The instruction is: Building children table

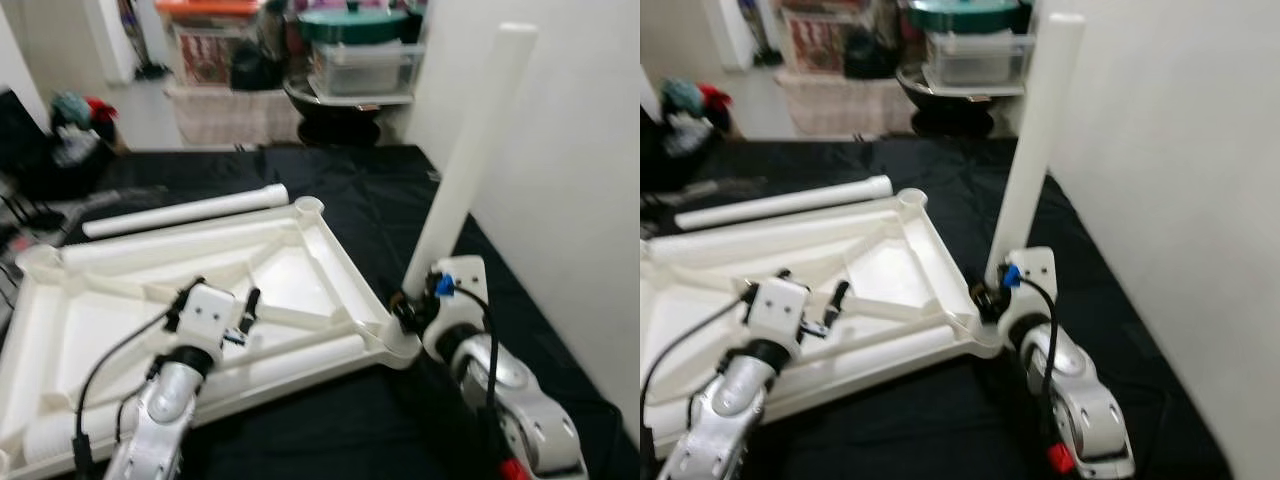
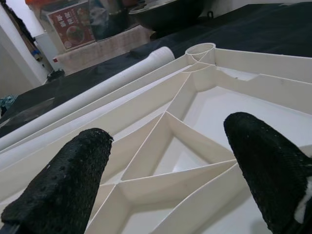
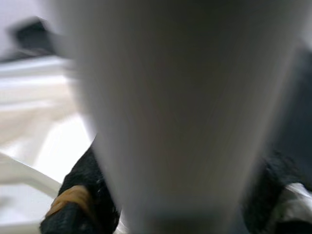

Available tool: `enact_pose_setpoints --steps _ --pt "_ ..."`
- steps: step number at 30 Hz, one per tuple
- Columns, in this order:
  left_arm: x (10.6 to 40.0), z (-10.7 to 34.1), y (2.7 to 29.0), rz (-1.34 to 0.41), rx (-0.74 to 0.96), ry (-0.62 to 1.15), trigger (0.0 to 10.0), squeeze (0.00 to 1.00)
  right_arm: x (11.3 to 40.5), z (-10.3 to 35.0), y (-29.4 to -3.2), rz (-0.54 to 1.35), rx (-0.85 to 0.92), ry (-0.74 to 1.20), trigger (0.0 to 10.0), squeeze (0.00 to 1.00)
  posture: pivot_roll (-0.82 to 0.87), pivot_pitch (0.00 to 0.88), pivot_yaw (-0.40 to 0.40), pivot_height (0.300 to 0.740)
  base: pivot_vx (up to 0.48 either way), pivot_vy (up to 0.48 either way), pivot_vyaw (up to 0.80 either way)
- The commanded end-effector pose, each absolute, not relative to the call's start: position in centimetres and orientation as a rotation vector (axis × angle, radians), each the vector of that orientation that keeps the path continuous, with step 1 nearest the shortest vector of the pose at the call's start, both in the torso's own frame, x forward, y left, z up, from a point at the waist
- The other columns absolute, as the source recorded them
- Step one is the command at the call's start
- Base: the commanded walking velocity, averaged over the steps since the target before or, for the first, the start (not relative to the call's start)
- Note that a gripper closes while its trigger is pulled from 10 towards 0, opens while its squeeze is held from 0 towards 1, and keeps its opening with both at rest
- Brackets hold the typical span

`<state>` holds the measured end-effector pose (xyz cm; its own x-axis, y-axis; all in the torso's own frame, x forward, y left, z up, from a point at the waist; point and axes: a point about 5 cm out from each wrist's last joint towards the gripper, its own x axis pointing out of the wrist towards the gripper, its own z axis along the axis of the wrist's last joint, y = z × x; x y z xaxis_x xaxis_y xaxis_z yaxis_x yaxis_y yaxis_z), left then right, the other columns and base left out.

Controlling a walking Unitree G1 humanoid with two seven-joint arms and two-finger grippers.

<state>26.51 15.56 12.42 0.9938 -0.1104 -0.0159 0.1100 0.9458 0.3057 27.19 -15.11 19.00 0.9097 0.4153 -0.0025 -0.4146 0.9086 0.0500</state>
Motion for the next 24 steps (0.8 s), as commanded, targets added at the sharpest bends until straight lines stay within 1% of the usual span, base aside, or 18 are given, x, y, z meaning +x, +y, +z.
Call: enact_pose_setpoints --steps 1,2,4,5,6,7,9,13,14,15,22,23,24 --pt "26.7 12.1 15.9 -0.109 0.312 0.013 10.0 0.0 25.8 21.3 -13.5 0.684 0.081 -0.112 10.0 0.0 0.08 0.0 -0.064 0.74 0.0 0.0 0.0" --pt "26.8 12.2 15.8 -0.109 0.312 0.01 10.0 0.0 25.0 22.0 -13.4 0.79 0.073 -0.137 10.0 0.0 0.08 0.0 -0.065 0.74 0.0 0.0 0.0" --pt "26.8 12.2 15.8 -0.109 0.312 0.01 10.0 0.0 25.0 22.0 -13.4 0.79 0.073 -0.137 10.0 0.0 0.08 0.0 -0.065 0.74 0.0 0.0 0.0" --pt "26.8 12.2 15.8 -0.109 0.312 0.008 10.0 0.0 24.5 22.3 -13.4 0.854 0.067 -0.15 10.0 0.0 0.08 0.0 -0.065 0.74 0.0 0.0 0.0" --pt "26.8 12.2 15.6 -0.111 0.312 0.005 10.0 0.0 24.2 23.0 -13.4 0.942 0.051 -0.178 10.0 0.0 0.09 0.0 -0.082 0.74 0.0 0.0 0.0" --pt "26.8 12.2 15.6 -0.111 0.312 0.005 10.0 0.0 24.2 23.0 -13.4 0.942 0.051 -0.178 10.0 0.0 0.09 0.0 -0.082 0.74 0.0 0.0 0.0" --pt "26.9 12.3 15.6 -0.107 0.313 -0.001 10.0 0.0 23.8 23.7 -13.4 1.078 0.02 -0.215 10.0 0.0 0.1 0.0 -0.089 0.74 0.0 0.0 0.0" --pt "26.8 12.3 15.5 -0.105 0.314 -0.003 10.0 0.0 23.9 23.7 -13.3 1.112 0.011 -0.217 10.0 0.0 0.11 0.0 -0.096 0.74 0.0 0.0 0.0" --pt "26.7 12.3 15.5 -0.102 0.314 -0.006 10.0 0.0 24.0 23.4 -13.2 1.123 0.013 -0.21 2.7 0.0 0.12 0.0 -0.102 0.74 0.0 0.0 0.0" --pt "26.5 12.3 15.4 -0.1 0.314 -0.006 10.0 0.0 24.0 23.1 -13.2 1.133 0.017 -0.2 0.0 0.0 0.12 0.0 -0.101 0.74 0.0 0.0 0.0" --pt "26.3 12.1 15.0 -0.109 0.311 -0.003 10.0 0.0 23.7 22.5 -13.7 1.138 0.034 -0.174 0.0 0.0 0.1 0.0 -0.091 0.74 0.0 0.0 0.0" --pt "26.2 12.0 14.9 -0.114 0.31 0.0 10.0 0.0 24.9 21.8 -14.2 0.988 -0.03 -0.124 0.0 0.0 0.09 0.0 -0.085 0.74 0.0 0.0 0.0" --pt "26.1 11.9 14.9 -0.115 0.308 0.001 10.0 0.0 26.5 20.8 -15.0 0.794 -0.105 -0.061 0.0 0.0 0.09 0.0 -0.084 0.74 0.0 0.0 0.0"
